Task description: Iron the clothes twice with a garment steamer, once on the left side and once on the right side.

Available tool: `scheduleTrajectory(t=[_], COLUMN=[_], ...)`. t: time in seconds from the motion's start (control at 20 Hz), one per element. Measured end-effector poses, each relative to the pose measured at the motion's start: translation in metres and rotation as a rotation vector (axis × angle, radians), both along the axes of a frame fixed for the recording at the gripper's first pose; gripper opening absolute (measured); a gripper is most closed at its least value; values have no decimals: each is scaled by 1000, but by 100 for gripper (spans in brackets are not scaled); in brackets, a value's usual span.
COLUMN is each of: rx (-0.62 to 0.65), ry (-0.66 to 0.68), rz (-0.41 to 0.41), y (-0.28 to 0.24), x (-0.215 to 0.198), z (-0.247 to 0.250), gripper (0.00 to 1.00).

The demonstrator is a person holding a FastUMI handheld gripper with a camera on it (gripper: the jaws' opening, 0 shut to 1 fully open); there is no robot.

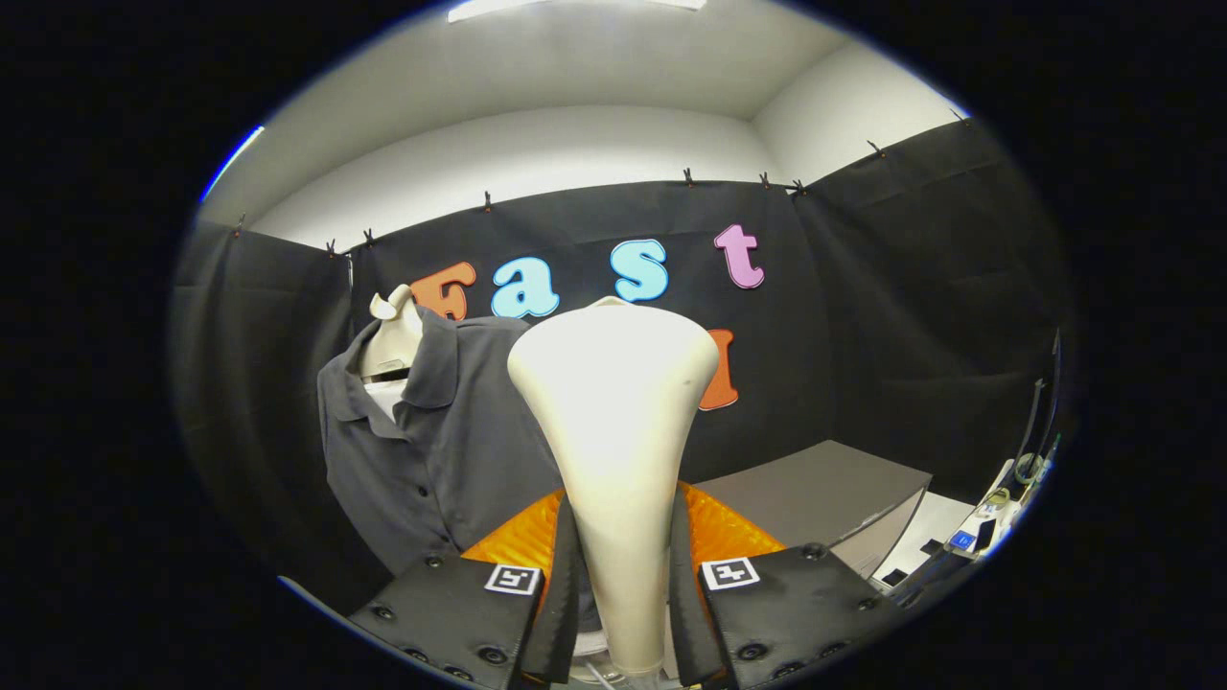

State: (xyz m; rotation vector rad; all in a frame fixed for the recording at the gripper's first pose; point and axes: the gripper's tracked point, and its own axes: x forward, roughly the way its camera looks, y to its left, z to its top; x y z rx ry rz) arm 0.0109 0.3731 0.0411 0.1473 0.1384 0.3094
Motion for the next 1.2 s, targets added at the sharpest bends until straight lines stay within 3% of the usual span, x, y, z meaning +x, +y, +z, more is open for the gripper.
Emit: scheduleTrajectory(t=[0.6, 1.2], rx=[-8, -67], ry=[3, 68], rz=[75, 96], y=[120, 193], x=[-13, 40], z=[-14, -65], gripper=[47, 47])
